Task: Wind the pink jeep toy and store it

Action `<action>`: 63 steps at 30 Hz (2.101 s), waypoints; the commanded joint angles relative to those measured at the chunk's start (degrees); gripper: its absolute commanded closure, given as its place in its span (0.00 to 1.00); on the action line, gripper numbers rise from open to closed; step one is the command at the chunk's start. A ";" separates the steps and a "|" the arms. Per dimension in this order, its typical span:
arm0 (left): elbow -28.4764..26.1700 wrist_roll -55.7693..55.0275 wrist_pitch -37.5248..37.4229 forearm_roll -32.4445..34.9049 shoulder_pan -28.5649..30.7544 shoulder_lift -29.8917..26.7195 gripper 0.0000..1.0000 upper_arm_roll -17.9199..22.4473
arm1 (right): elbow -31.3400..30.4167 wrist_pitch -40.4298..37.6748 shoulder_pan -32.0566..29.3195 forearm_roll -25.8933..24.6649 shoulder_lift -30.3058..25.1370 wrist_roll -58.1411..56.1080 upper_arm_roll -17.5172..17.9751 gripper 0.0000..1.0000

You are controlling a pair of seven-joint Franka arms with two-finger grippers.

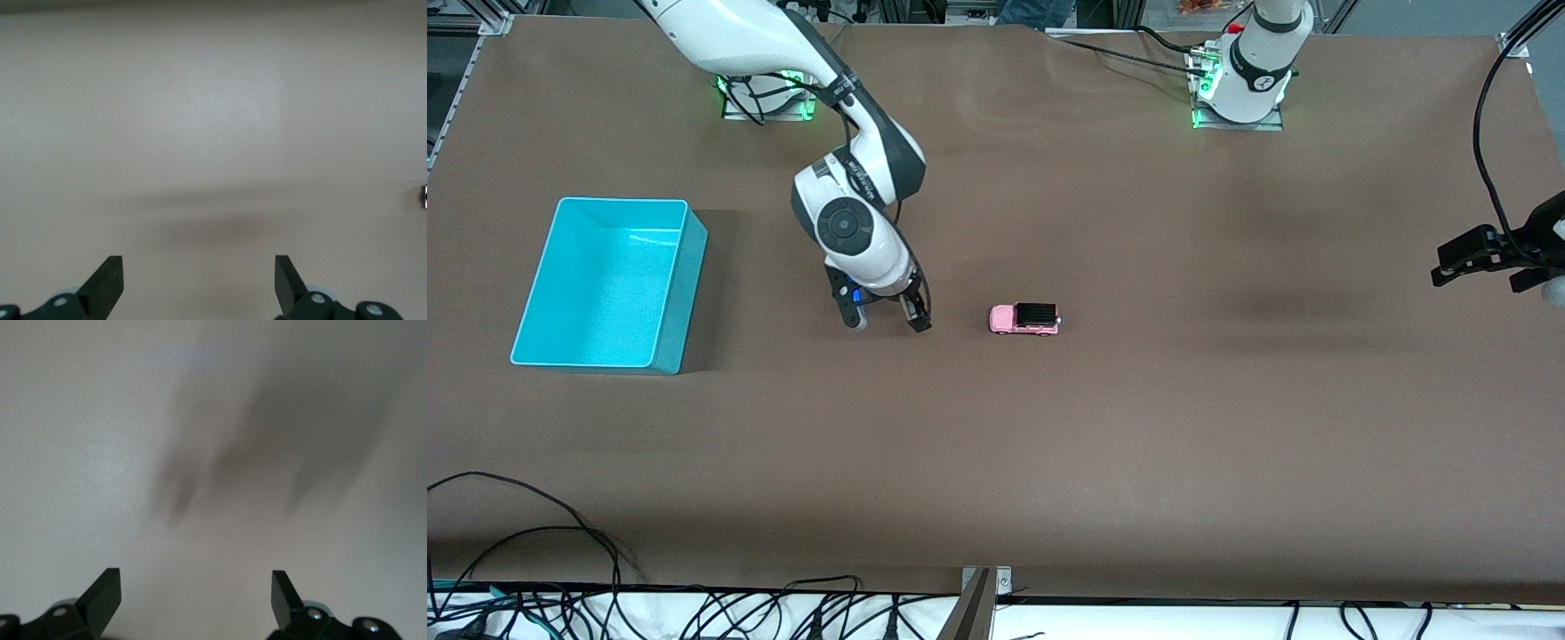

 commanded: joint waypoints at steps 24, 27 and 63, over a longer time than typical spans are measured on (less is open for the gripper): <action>-1.31 -0.13 0.32 0.80 0.19 -1.33 0.00 -0.19 | 17.11 -1.20 12.34 -1.75 12.47 31.68 -0.51 0.00; -1.31 -0.13 0.24 0.80 0.19 -1.33 0.00 -0.19 | 17.73 -1.11 12.34 -1.75 12.82 31.95 -1.12 0.00; -1.31 -0.13 0.32 0.80 0.19 -1.24 0.00 -0.19 | 27.49 9.17 16.20 -1.75 20.90 35.90 -4.82 0.00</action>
